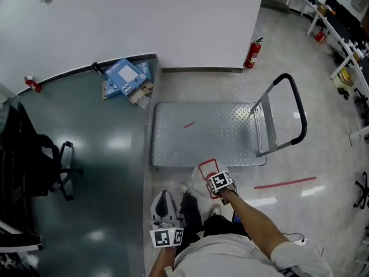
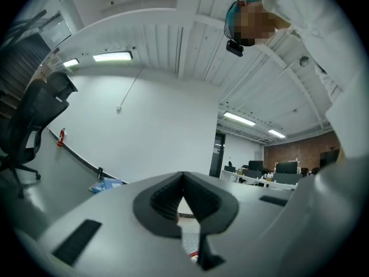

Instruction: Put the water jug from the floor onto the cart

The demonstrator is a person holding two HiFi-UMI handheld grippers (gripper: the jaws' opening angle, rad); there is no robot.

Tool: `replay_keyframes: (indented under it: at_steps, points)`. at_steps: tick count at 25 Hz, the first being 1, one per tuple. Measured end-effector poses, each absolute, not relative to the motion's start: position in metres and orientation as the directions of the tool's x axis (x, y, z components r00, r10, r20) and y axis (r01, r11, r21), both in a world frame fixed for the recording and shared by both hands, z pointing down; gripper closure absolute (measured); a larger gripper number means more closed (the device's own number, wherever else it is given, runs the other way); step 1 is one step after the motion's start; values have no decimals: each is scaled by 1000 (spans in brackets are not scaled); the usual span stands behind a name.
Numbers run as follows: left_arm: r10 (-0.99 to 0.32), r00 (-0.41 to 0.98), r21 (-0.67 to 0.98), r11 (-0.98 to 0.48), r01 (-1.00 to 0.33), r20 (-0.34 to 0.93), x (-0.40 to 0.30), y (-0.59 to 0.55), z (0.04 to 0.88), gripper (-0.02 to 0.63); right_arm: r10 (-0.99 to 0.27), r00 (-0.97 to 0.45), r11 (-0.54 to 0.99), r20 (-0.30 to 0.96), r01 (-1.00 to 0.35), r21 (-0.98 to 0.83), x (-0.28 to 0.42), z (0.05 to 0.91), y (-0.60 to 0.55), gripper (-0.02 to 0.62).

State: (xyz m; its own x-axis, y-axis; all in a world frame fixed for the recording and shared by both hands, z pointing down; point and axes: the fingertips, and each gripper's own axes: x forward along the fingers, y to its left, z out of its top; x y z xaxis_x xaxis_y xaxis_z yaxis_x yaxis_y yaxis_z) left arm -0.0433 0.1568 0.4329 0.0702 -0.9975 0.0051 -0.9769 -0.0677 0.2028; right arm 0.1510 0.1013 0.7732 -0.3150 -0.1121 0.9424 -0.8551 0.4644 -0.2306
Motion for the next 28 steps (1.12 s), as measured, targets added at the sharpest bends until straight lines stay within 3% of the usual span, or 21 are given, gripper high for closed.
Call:
replay_keyframes:
  at_steps: [15, 28]
  points:
    - [-986, 165, 234, -168, -958, -35, -123, 2, 432, 601, -135, -288, 480, 948, -856, -192, 85, 745, -10, 316]
    - [-998, -69, 240, 64, -969, -12, -175, -49, 449, 603, -79, -320, 618, 944, -759, -206, 11, 762, -92, 316]
